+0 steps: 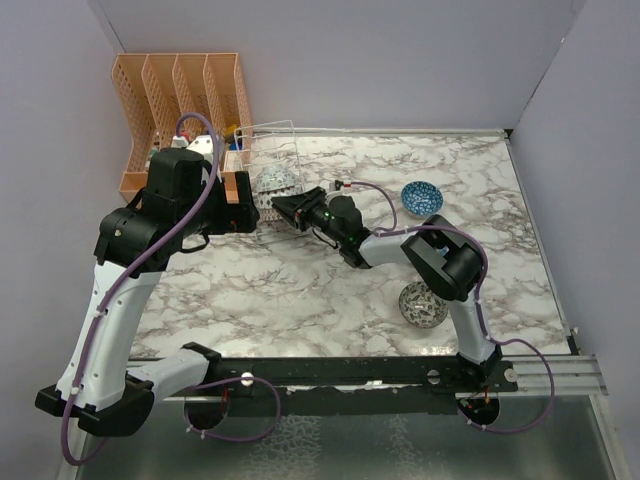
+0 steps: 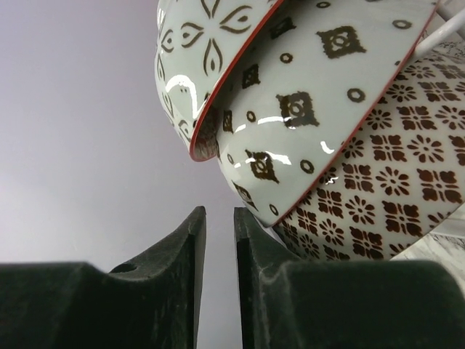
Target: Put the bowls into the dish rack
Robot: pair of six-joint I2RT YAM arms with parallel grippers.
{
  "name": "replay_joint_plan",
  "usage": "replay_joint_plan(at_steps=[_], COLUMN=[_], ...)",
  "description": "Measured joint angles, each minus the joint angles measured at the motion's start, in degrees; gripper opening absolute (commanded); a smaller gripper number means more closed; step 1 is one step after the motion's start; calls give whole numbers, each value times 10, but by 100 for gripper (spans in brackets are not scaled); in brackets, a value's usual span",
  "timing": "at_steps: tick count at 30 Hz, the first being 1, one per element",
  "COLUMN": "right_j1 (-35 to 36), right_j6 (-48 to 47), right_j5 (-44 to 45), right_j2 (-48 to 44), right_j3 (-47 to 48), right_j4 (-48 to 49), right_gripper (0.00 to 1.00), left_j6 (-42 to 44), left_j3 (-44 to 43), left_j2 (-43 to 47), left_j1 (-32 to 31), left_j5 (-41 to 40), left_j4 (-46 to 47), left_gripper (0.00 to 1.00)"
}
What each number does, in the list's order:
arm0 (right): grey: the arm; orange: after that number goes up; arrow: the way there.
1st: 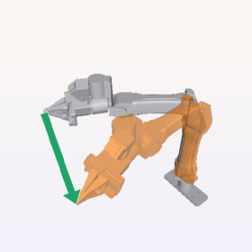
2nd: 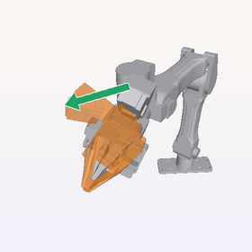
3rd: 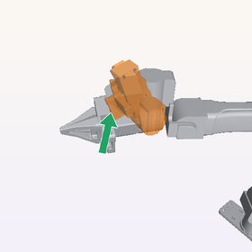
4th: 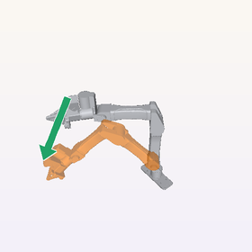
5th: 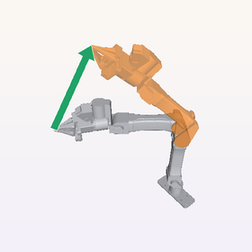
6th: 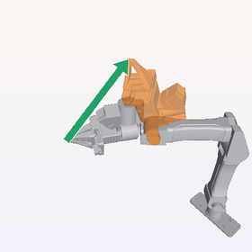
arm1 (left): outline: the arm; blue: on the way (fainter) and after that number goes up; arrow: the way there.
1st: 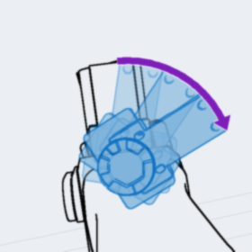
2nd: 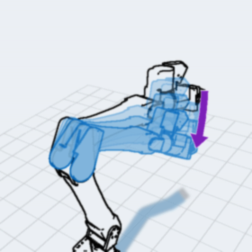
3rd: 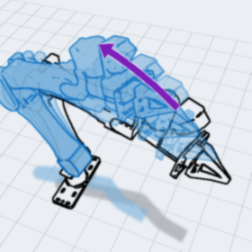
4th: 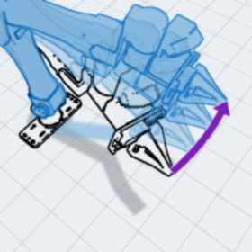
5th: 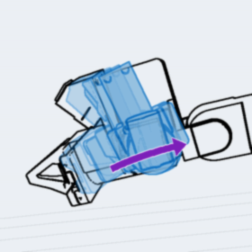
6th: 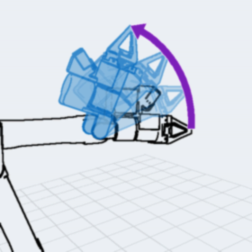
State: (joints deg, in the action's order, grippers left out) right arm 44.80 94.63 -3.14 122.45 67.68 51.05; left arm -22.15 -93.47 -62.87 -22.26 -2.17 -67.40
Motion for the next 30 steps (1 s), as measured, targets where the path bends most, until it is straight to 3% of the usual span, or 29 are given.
replay_joint_plan(at_steps=[7,12,23,30], right_j1=[0,-3,-67,-162], right_j6=[0,-26,-167,-316], right_j5=[-1,-2,-6,17], right_j2=[-37,-118,-355,-382], right_j3=[-24,-57,-63,-17], right_j4=[-26,-79,-354,-599], right_gripper=[27,35,43,63], left_j6=[0,-1,-7,-9], left_j3=[0,-2,-7,-8], left_j2=[0,-3,-8,-13], left_j1=[0,0,0,0], left_j5=[0,-3,-9,-9], left_j4=[2,5,16,28], left_gripper=[99,99,99,99])
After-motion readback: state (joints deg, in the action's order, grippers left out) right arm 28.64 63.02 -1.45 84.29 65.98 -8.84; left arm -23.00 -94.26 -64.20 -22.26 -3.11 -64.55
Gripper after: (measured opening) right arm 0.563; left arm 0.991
